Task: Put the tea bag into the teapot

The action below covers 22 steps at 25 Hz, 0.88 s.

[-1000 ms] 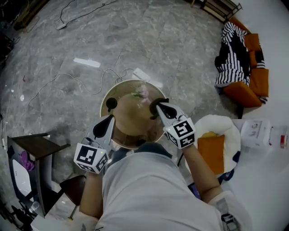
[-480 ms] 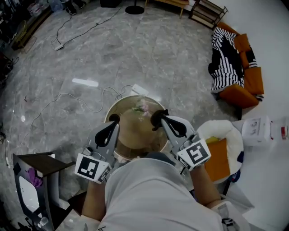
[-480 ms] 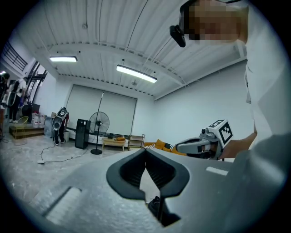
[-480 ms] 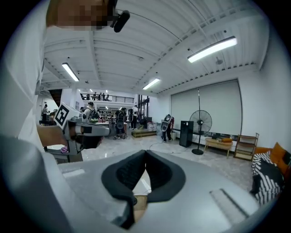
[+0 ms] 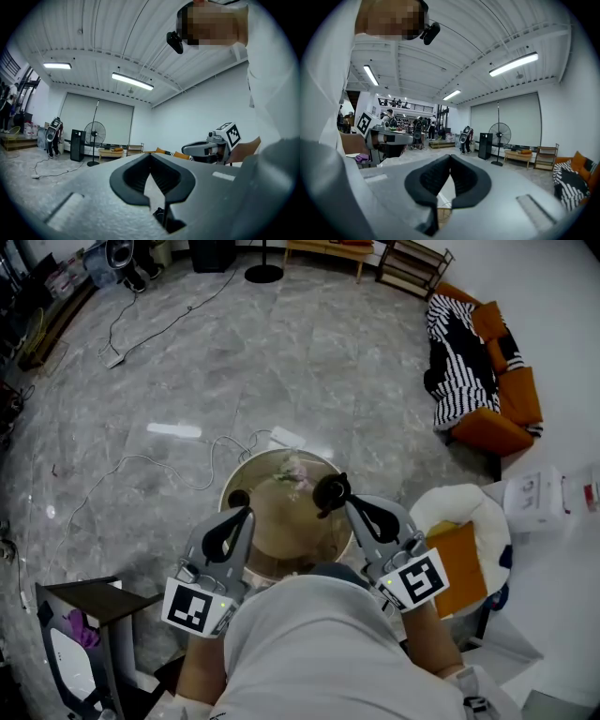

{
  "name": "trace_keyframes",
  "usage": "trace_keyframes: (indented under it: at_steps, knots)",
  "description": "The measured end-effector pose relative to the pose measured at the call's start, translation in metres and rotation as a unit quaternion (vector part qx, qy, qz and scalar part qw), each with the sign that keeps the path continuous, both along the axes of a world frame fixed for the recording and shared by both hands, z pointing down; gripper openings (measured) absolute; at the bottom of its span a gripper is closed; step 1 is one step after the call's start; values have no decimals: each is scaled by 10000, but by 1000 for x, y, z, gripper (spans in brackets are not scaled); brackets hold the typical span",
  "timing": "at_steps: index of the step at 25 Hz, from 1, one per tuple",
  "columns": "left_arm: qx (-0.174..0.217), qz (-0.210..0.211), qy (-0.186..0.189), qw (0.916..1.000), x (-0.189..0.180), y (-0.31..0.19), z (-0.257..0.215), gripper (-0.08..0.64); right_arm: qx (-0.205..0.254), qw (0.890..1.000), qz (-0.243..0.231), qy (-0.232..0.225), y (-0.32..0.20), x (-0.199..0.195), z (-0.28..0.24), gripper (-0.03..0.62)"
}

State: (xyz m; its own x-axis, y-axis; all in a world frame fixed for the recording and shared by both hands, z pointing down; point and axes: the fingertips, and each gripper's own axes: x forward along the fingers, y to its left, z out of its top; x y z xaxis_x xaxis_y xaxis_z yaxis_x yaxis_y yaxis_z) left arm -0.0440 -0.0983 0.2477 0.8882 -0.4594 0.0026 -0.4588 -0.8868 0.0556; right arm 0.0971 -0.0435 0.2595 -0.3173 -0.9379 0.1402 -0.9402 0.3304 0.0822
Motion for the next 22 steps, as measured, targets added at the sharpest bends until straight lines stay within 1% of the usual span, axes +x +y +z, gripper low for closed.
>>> trace_keyframes:
  at_steps: [3,9,22]
  knots:
    - [-7,62,-7,10000,1,3,1,8,-3,10000,52,-5,3,-1,2,3]
    - [-77,98,-29,9999,2,7,6,8,-185,9998,85,-61,8,-2,12,3]
    - [-149,-78,-159,9997,-6,13,15,8,-251,9994,-50,-237,9,-6,19,3]
